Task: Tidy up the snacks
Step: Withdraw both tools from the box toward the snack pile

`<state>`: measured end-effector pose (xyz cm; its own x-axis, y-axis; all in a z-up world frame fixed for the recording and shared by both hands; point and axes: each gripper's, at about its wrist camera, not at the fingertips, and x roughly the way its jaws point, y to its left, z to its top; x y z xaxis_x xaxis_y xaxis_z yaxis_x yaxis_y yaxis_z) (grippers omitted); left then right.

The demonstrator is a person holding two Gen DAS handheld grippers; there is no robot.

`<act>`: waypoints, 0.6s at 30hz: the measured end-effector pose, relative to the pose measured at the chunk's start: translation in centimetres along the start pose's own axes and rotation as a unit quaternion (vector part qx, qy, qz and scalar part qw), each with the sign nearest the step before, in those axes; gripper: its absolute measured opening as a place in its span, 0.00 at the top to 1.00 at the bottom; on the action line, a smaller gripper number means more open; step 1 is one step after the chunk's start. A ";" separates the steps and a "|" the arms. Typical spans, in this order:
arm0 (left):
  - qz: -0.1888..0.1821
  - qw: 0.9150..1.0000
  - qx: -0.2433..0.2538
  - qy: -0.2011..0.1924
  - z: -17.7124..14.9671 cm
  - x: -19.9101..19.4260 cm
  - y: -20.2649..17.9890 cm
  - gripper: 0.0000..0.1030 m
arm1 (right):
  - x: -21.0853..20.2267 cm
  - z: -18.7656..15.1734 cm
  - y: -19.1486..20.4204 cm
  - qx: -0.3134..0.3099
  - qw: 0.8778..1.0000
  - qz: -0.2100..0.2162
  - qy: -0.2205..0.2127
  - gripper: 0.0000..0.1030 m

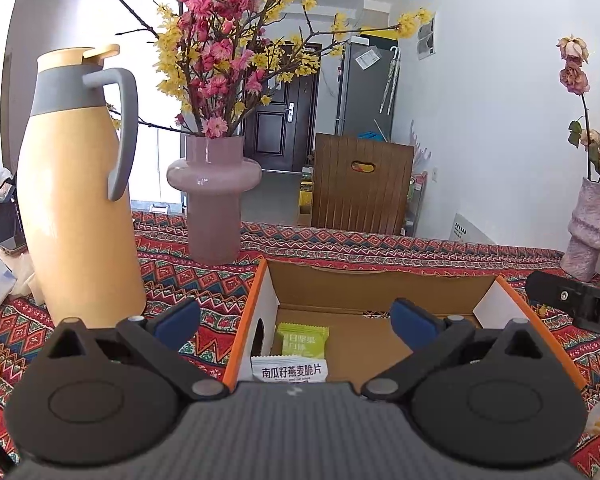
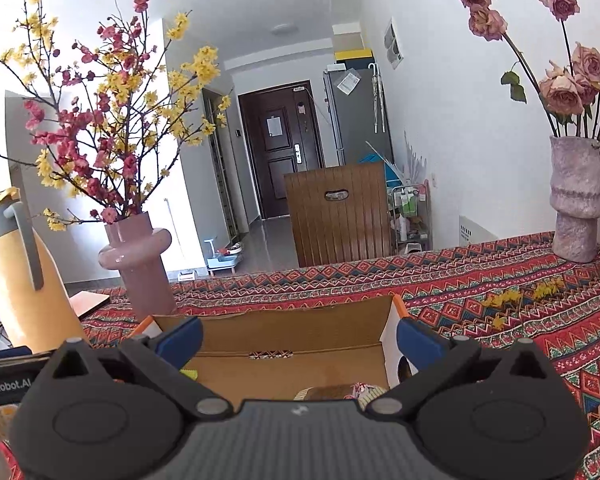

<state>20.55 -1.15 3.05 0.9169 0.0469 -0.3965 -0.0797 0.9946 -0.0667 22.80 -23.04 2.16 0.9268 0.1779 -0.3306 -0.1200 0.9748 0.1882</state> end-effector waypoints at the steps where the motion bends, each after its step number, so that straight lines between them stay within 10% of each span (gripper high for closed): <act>1: 0.000 1.000 0.001 -0.001 0.1 -0.3 -0.1 0.00 | -0.3 0.1 0.1 -0.002 1.000 -0.001 -0.001 0.00; 18: 0.003 1.000 0.013 0.000 -1.1 -5.3 0.3 0.00 | -5.5 -0.5 -0.2 -0.002 1.000 -0.003 -0.001 0.00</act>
<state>15.20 -1.17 4.12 0.9166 0.0529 -0.3962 -0.0749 0.9964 -0.0404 17.48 -24.11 3.46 0.9281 0.1711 -0.3306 -0.1151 0.9765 0.1821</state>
